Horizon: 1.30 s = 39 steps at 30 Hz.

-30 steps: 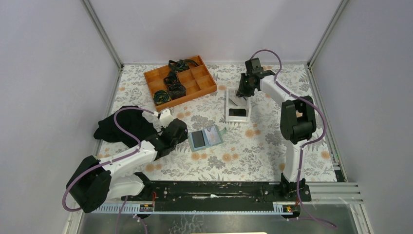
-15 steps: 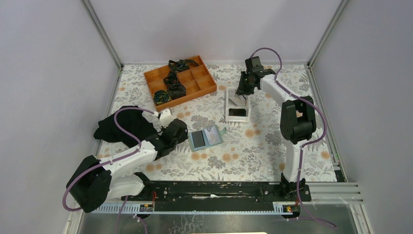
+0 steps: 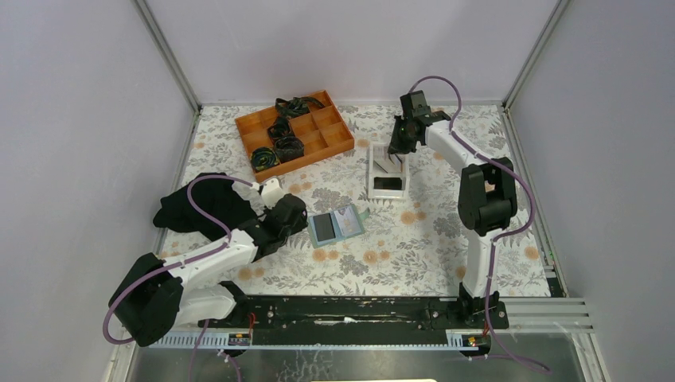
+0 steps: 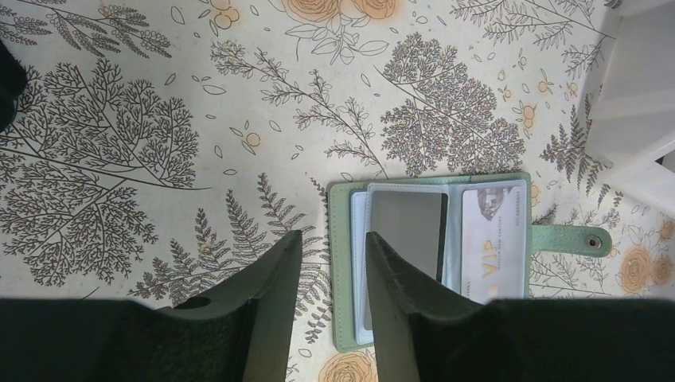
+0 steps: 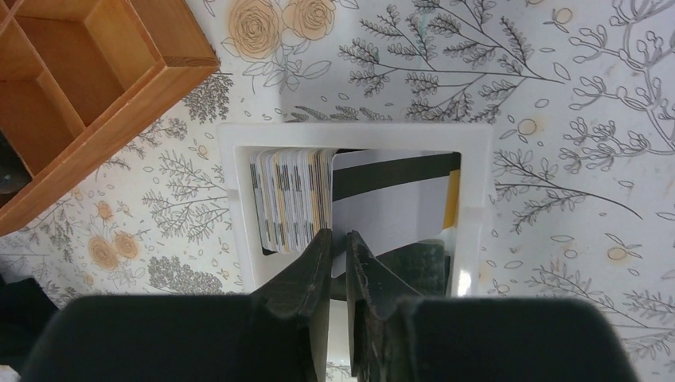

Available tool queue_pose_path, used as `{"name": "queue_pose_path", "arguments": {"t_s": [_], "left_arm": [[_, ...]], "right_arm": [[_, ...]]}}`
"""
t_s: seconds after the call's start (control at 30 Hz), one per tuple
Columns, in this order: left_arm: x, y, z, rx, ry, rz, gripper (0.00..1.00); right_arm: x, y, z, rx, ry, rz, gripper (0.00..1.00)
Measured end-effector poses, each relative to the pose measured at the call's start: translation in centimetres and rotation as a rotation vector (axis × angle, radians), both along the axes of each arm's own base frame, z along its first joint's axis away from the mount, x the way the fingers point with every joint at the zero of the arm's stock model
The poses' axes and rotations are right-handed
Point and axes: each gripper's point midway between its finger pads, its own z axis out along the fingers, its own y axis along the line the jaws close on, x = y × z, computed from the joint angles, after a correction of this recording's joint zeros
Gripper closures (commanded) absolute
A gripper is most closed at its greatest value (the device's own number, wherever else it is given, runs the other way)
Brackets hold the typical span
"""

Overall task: Put the credit cards into the card holder
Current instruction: Pick up the credit card from the storage box.

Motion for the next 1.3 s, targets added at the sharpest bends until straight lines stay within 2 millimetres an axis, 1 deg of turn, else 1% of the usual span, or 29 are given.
{"name": "queue_pose_path", "arguments": {"t_s": [0.17, 0.33, 0.53, 0.67, 0.8, 1.03, 1.1, 1.17, 1.3], "left_arm": [[0.0, -0.1, 0.0, -0.002, 0.002, -0.002, 0.57], [-0.1, -0.2, -0.1, -0.008, 0.006, -0.008, 0.57], [-0.2, -0.9, 0.4, -0.047, -0.005, -0.033, 0.57], [-0.6, -1.9, 0.7, -0.089, -0.002, -0.084, 0.56], [-1.0, -2.6, 1.4, -0.13, -0.014, -0.13, 0.56], [-1.4, -3.1, 3.7, -0.177, -0.074, -0.183, 0.51], [-1.5, -3.2, 4.0, -0.18, -0.083, -0.2, 0.49], [-1.6, -3.5, 4.4, -0.187, -0.091, -0.224, 0.47], [-1.9, -4.3, 5.5, -0.209, -0.12, -0.287, 0.4]], "right_arm": [[-0.4, -1.0, 0.4, -0.05, -0.001, -0.001, 0.92], [-0.9, -2.0, 1.2, -0.098, -0.01, -0.001, 1.0], [-1.4, -3.1, 2.2, -0.155, -0.021, 0.001, 1.0], [-1.7, -3.6, 2.8, -0.182, -0.031, 0.003, 1.0], [-2.3, -3.9, 4.5, -0.183, -0.056, 0.009, 1.0], [-3.9, -4.6, 8.2, -0.182, -0.125, 0.007, 1.0], [-4.9, -4.7, 9.2, -0.177, -0.143, 0.013, 1.0], [-6.2, -4.3, 10.1, -0.156, -0.154, 0.038, 1.0], [-9.0, -2.5, 12.4, -0.086, -0.176, 0.129, 1.0]]}}
